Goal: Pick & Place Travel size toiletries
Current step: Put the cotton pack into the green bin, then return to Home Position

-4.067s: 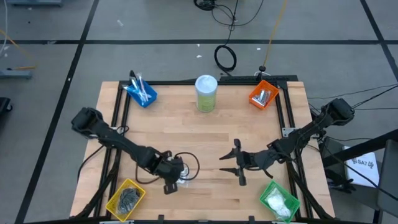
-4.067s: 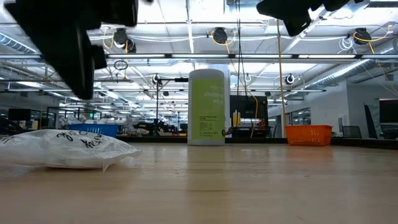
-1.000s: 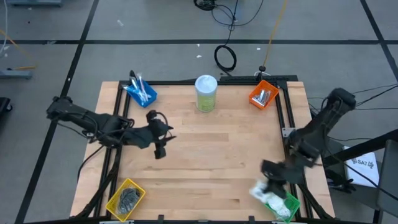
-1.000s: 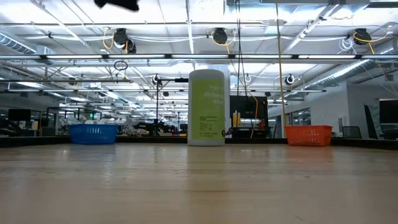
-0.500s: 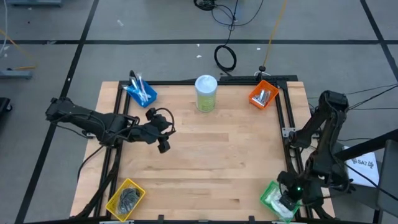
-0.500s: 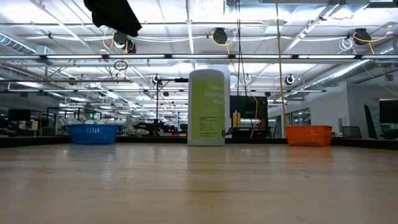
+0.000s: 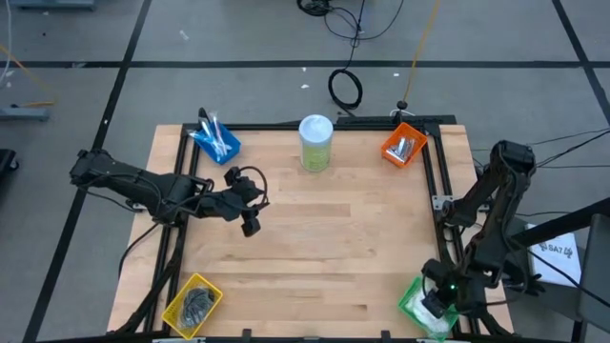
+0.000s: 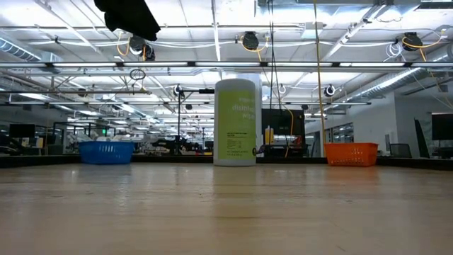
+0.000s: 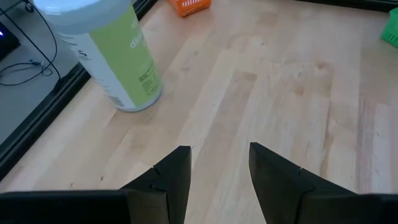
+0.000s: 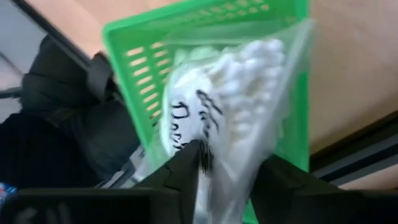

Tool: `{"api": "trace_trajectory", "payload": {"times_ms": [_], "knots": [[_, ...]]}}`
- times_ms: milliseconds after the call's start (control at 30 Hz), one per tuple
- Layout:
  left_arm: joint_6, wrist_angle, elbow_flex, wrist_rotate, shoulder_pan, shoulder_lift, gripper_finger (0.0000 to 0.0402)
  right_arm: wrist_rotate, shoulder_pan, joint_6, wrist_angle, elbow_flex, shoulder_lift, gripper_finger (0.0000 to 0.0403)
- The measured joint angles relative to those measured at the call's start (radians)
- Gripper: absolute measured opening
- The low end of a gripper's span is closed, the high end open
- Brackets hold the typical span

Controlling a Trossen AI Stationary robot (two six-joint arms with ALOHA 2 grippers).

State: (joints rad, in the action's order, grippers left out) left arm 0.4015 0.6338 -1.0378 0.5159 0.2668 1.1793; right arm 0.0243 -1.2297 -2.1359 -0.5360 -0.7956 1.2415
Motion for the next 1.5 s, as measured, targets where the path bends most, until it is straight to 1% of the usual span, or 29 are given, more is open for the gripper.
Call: {"api": "trace_trajectory", "payload": {"times_ms": [100,200,367,467,567,833,933,1000,1067,1133,1233,1267,1367,1500], "knots": [[0.0,0.0,0.0,-0.001,0.0,0.0,0.0159,-0.002,0.0,-0.004,0.026,0.0,-0.013,0.0147],[0.0,0.0,0.0,-0.005,0.0,0.0,0.0159,-0.001,0.0,-0.028,0.05,0.0,-0.036,0.0171],[0.0,0.001,0.0,-0.027,0.0,0.0,0.0159,0.004,0.0,-0.055,0.079,0.0,-0.091,0.019],[0.0,0.001,0.0,-0.028,0.0,0.0,0.0159,0.006,-0.002,-0.054,0.099,0.0,-0.125,0.0191],[0.0,0.002,0.0,-0.028,0.0,0.0,0.0159,0.054,-0.002,-0.048,0.107,0.0,-0.147,0.0186],[-0.004,0.004,0.0,-0.028,0.0,0.0,0.0159,0.064,-0.016,-0.018,0.12,0.0,-0.197,0.0173],[-0.004,0.008,0.0,-0.028,0.0,0.0,0.0159,0.134,-0.028,0.038,0.131,0.0,-0.225,0.0171],[-0.004,0.007,0.0,-0.028,0.004,0.0,0.0159,0.212,-0.029,0.11,0.166,0.0,-0.248,0.0172],[-0.005,0.004,0.0,-0.028,0.008,0.0,0.0159,0.31,-0.029,0.228,0.234,0.0,-0.274,0.0172],[-0.017,0.002,0.0,-0.028,0.01,0.0,0.0159,0.425,-0.024,0.395,0.333,0.0,-0.299,0.0171],[-0.034,0.01,0.0,-0.029,0.011,0.0,0.0159,0.562,-0.017,0.755,0.523,-0.001,-0.331,0.0171],[-0.028,0.018,0.0,-0.029,0.01,0.0,0.0159,0.581,-0.017,0.893,0.589,-0.001,-0.341,0.0171],[-0.043,0.026,0.0,-0.029,0.01,0.0,0.0159,0.577,-0.015,1.294,0.737,-0.002,-0.365,0.017],[-0.156,0.017,0.0,-0.026,0.003,0.0,0.0159,0.578,-0.014,1.817,0.812,-0.002,-0.387,0.0165]]}}
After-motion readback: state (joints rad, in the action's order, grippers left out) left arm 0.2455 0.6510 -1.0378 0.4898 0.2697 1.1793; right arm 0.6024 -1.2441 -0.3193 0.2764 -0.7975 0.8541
